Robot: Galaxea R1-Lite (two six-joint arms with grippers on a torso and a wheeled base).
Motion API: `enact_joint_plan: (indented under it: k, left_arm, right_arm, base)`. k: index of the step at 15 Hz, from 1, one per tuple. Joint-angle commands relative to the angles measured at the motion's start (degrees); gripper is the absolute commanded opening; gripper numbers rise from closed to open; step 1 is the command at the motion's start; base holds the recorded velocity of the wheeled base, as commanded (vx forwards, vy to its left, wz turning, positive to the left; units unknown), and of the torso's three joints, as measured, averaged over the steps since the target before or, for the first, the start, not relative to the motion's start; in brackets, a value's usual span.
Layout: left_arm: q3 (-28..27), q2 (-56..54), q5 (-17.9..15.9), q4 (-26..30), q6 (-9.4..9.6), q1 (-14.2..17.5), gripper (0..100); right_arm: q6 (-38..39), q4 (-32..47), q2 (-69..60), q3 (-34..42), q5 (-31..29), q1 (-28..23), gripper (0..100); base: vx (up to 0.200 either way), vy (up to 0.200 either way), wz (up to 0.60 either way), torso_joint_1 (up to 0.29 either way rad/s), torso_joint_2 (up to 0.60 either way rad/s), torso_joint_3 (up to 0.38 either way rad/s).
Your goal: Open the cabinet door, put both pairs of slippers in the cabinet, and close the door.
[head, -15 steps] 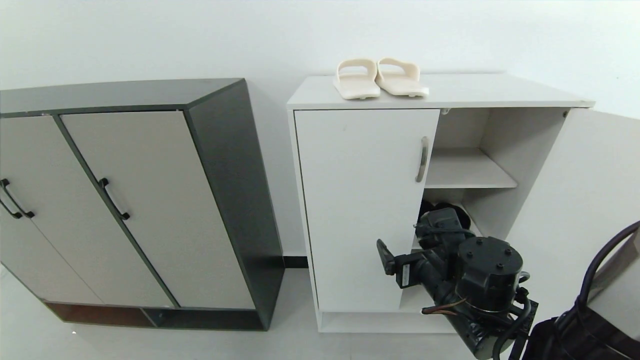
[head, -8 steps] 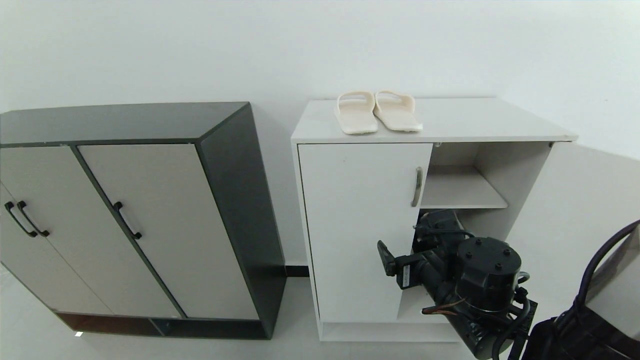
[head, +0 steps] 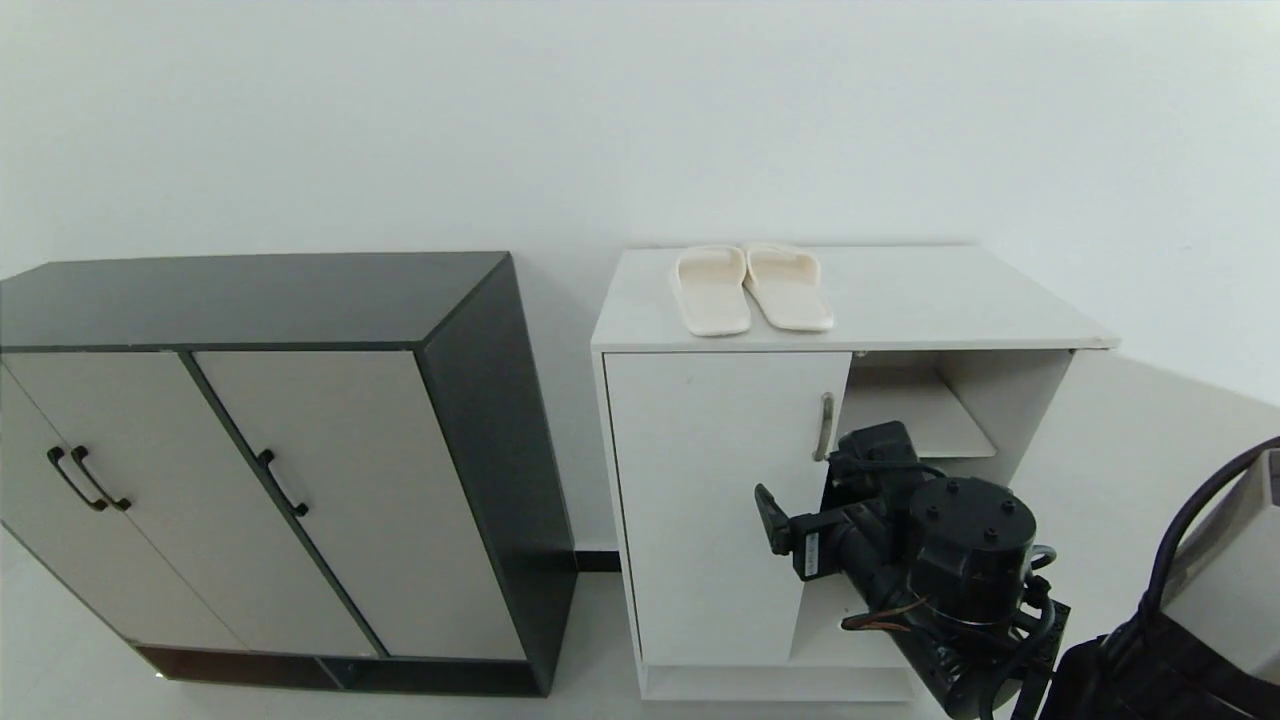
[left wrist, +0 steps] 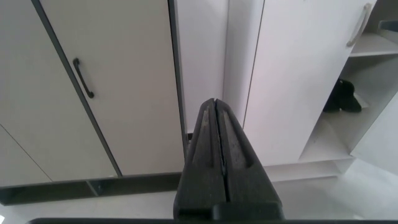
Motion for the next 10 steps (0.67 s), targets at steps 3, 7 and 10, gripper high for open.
enact_joint_plan:
  k: [3, 7, 10]
  left_arm:
    - [0.00, 0.09, 0.01, -0.01, -0.01, 0.01, 0]
    - [0.00, 0.09, 0.01, -0.01, -0.01, 0.01, 0]
    - [0.00, 0.09, 0.01, -0.01, -0.01, 0.01, 0]
  right_arm:
    - [-0.01, -0.06, 0.18, -0.01, -0.03, 0.02, 100]
    - [-0.10, -0.06, 0.18, -0.01, -0.03, 0.02, 100]
    - [-0.10, 0.03, 0.18, -0.01, 0.05, 0.02, 100]
  base:
    - [0.000, 0.000, 0.00, 0.224, -0.53, -0.317]
    - [0.000, 0.000, 0.00, 0.244, -0.56, -0.328]
    - [0.000, 0.000, 0.00, 0.266, -0.59, -0.334]
